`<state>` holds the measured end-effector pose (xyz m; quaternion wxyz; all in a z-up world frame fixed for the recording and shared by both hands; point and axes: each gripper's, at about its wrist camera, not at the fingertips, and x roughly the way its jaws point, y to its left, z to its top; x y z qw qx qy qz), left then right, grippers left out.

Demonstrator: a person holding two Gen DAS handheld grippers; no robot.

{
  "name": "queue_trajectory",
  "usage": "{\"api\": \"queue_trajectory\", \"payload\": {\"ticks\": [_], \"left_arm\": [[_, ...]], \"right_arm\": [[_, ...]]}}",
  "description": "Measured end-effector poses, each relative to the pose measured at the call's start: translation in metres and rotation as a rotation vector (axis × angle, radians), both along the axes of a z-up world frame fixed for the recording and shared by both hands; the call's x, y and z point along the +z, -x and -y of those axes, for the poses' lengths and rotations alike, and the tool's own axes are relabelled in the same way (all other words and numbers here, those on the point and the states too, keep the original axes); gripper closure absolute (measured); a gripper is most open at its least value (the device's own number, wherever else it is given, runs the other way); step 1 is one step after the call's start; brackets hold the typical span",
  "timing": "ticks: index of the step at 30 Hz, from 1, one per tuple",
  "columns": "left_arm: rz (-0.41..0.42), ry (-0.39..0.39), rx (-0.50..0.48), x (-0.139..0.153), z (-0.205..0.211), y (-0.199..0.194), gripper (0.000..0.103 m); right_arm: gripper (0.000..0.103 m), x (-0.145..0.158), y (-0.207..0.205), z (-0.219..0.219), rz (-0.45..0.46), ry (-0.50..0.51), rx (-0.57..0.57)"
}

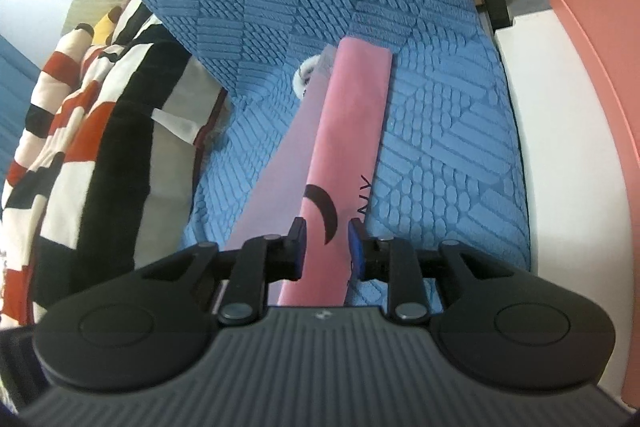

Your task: Fold shopping bag

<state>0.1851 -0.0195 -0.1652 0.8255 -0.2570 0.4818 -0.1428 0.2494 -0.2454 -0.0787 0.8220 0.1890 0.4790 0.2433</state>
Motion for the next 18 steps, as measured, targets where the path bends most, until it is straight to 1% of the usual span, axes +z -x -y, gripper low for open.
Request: {"api": "queue_trajectory", "payload": {"ticks": [2, 5, 7, 10, 14, 15, 18], "left_arm": [[-0.032, 0.054, 0.028, -0.004, -0.005, -0.002, 0.095], [-0.097, 0.168, 0.073, -0.013, -0.015, -0.005, 0.095], [-0.123, 0.2, 0.093, -0.016, -0.019, -0.005, 0.095], [-0.144, 0.206, 0.112, -0.018, -0.022, -0.007, 0.095], [-0.145, 0.204, 0.116, -0.017, -0.023, -0.011, 0.095], [-0.141, 0.193, 0.112, -0.016, -0.022, -0.012, 0.095], [-0.104, 0.122, 0.098, -0.005, -0.019, -0.014, 0.094]], "right_arm": [[0.076, -0.001, 0.0, -0.002, 0.005, 0.013, 0.004], [0.076, -0.005, 0.0, -0.009, 0.0, 0.022, 0.021], [0.077, -0.008, 0.001, -0.017, 0.008, 0.04, 0.046], [0.077, -0.012, 0.002, -0.026, 0.018, 0.06, 0.078], [0.077, -0.019, -0.001, -0.036, 0.015, 0.087, 0.093], [0.077, -0.021, -0.002, -0.037, 0.014, 0.093, 0.096], [0.077, -0.026, -0.003, -0.042, 0.01, 0.109, 0.108]]}}
